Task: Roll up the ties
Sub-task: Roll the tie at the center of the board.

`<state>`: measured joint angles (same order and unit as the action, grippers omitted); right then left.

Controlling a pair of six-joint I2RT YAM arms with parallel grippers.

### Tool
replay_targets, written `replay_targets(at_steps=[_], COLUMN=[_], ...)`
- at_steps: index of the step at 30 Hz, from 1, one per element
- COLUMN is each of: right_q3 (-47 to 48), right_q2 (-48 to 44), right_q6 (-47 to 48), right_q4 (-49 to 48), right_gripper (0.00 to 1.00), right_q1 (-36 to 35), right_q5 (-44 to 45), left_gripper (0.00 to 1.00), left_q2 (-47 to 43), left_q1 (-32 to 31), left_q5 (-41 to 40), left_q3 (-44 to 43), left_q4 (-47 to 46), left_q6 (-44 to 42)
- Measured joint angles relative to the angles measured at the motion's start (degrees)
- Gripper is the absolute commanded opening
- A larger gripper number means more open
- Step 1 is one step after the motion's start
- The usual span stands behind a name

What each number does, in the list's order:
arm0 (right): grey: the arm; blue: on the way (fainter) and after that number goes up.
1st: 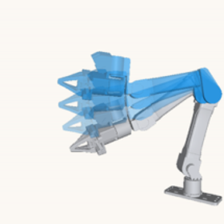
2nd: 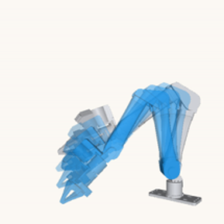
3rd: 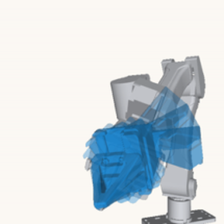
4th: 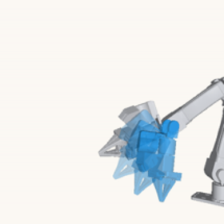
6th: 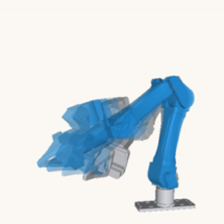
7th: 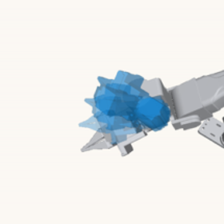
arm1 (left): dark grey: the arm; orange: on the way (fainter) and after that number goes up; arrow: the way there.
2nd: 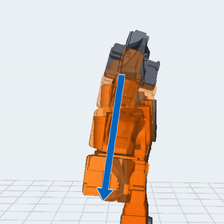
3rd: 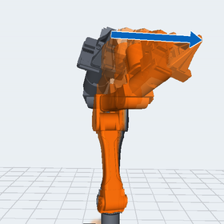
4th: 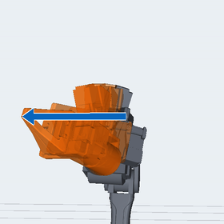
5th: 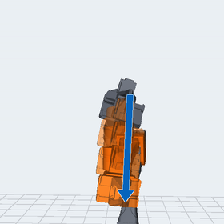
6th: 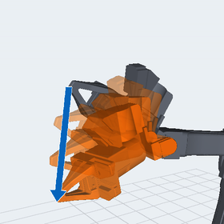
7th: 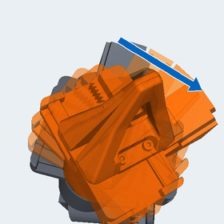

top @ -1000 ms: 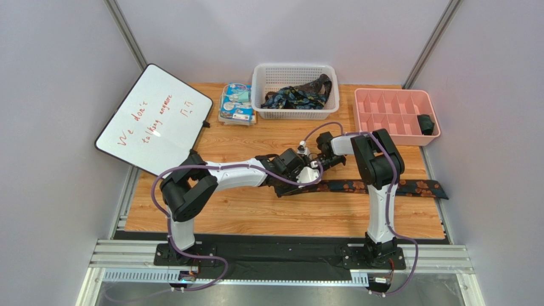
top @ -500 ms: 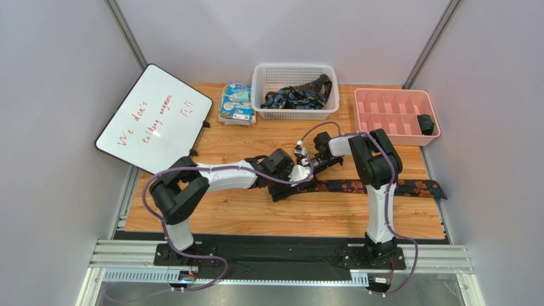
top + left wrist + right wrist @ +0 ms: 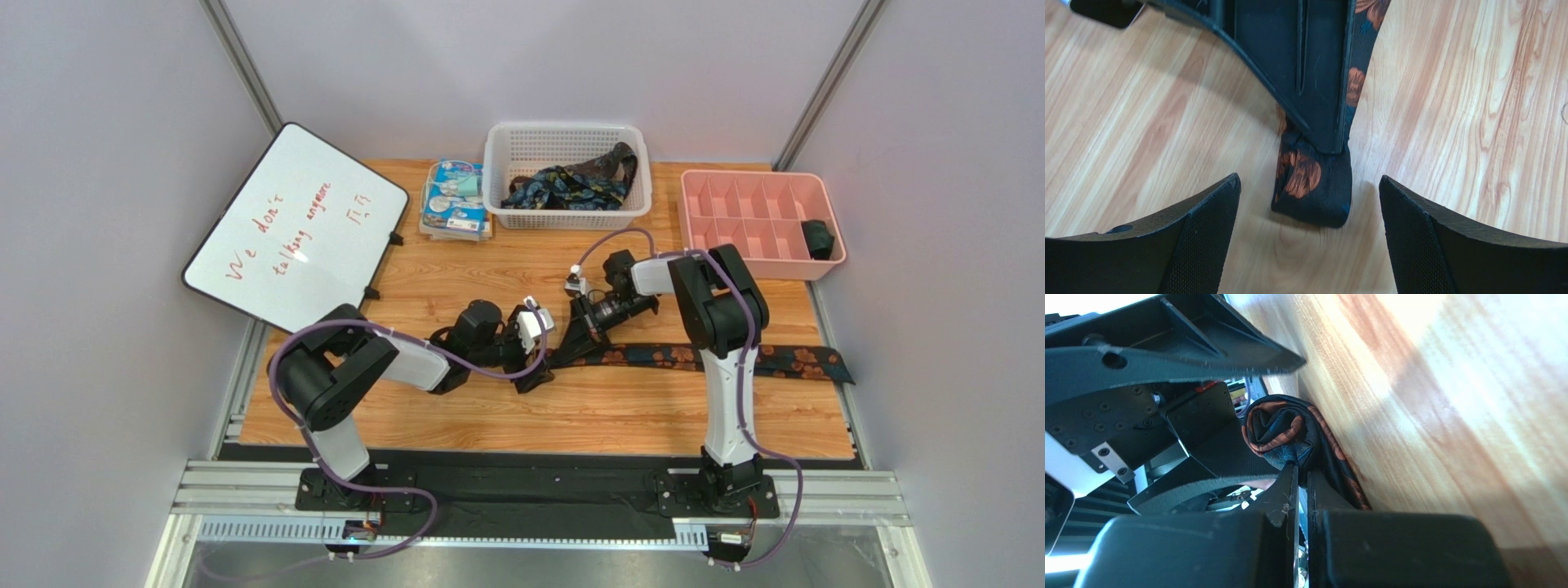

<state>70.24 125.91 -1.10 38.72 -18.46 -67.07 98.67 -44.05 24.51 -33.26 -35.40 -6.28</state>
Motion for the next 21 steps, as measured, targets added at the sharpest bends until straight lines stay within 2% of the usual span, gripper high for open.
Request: replay_targets(at_steps=[2, 5, 6, 7, 13, 17, 21], right_q3=[0.5, 1.6, 1.9, 2.2, 2.5, 1.6, 0.3], right_q2=[0.2, 0.9, 1.1, 1.2, 1.5, 0.3, -2.2], right_q6=[0.5, 1.4, 1.7, 2.0, 4.0, 4.0, 1.8], right_q4=[0.8, 1.8, 2.1, 2.4, 3.7, 4.1, 6.0], right_gripper=[0.00, 0.00, 0.00, 0.00, 0.00, 0.37, 0.43], right_q1=[0.0, 0.1, 0.2, 0.3, 1.2, 2.9, 5.0], right_q5=[0.6, 0.8, 0.8, 0.8, 0.3, 0.9, 2.7], left_gripper=[0.82, 0.67, 0.56, 0.52, 0.33, 0.25, 0.26], left_q2=[1.9, 4.4, 5.1, 5.4, 5.2, 4.9, 4.9], left_q1=[-0.2, -0.7, -0.9, -1.0, -2.1, -3.7, -5.0], left_q5=[0.9, 2.0, 2.2, 2.4, 0.4, -1.8, -3.4], left_q3=[0.0, -0.1, -0.1, -0.1, -2.0, -6.7, -12.5], left_q4=[-3.4, -7.8, -9.0, -9.5, -6.0, 2.7, 13.7], left_q6=[-0.2, -1.6, -2.3, -2.9, -8.5, -11.2, -13.3])
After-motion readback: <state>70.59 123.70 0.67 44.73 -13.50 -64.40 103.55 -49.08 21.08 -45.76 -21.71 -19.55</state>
